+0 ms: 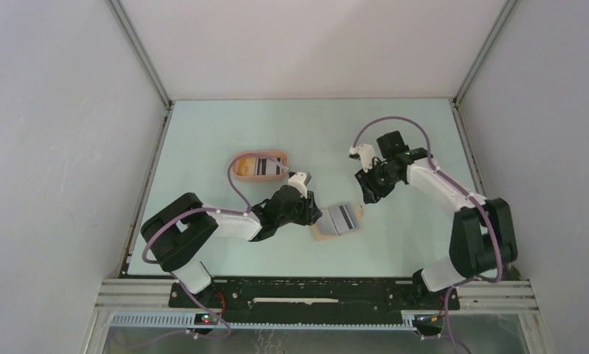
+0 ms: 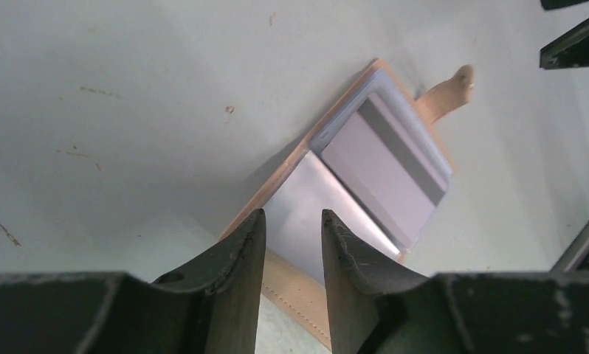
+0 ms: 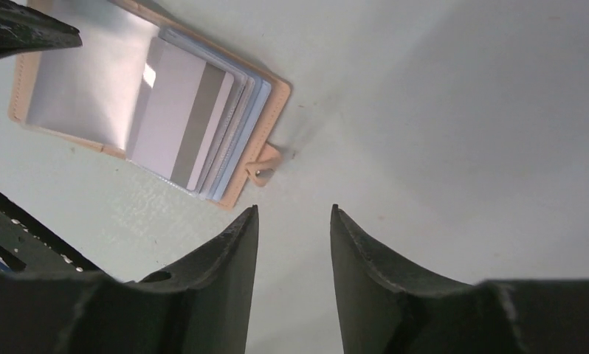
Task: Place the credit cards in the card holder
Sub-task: Open the card holder at the center of the board.
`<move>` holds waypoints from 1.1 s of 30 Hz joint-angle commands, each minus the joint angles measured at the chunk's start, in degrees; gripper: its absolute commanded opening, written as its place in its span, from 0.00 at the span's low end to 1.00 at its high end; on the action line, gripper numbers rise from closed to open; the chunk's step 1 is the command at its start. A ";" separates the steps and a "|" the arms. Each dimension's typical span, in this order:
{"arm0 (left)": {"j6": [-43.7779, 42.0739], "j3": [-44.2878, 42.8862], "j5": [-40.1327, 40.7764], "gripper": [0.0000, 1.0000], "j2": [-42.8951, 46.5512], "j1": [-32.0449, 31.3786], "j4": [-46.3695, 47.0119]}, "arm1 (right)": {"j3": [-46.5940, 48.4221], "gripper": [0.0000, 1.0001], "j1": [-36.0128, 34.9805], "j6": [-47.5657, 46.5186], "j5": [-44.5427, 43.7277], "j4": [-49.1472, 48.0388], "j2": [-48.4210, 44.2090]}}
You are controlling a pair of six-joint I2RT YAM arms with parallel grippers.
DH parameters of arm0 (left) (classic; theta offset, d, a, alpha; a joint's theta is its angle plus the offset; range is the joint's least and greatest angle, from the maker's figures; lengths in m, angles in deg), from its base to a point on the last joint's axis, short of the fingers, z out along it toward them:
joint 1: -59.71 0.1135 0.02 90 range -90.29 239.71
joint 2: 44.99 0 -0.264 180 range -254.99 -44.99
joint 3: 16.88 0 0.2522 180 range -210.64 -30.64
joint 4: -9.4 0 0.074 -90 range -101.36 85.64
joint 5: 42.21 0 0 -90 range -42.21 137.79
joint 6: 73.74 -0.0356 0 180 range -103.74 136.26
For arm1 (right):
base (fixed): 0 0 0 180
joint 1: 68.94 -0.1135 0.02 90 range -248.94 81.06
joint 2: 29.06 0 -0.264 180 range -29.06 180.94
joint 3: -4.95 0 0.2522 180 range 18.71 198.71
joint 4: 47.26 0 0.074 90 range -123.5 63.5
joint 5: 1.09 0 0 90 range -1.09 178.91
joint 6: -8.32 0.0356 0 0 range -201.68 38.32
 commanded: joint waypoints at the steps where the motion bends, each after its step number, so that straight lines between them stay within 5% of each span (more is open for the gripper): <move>1: -4.50 -0.43 -0.92 0.39 6.70 0.07 1.25 | 0.80 0.50 0.96 -0.49 0.56 -1.22 -8.97; 8: -9.59 1.23 -1.20 0.39 15.33 -0.06 2.55 | -0.51 0.54 1.04 -3.11 11.39 -7.52 -25.02; 9: -10.19 1.92 -0.93 0.39 16.82 -0.09 3.40 | -0.72 0.59 1.04 -3.05 13.14 -8.16 -26.54; 12: -12.10 5.03 -0.01 0.39 21.58 -0.19 6.97 | -0.92 0.94 1.85 1.65 19.60 -9.18 -27.21; 14: -13.74 6.97 0.80 0.39 24.57 -0.19 8.97 | -0.90 0.99 2.38 5.63 25.26 -8.81 -24.30; 20: -19.36 13.64 6.73 0.44 30.92 -0.19 14.68 | -5.21 0.85 2.83 13.52 28.51 -10.44 -14.85; 27: -22.77 19.62 20.50 0.64 35.55 -0.21 17.36 | -3.94 0.56 3.43 18.38 22.93 -7.78 -2.81; 33: -20.89 26.08 21.99 0.68 32.64 -0.19 30.15 | -2.58 0.50 3.35 18.42 22.79 -6.12 3.90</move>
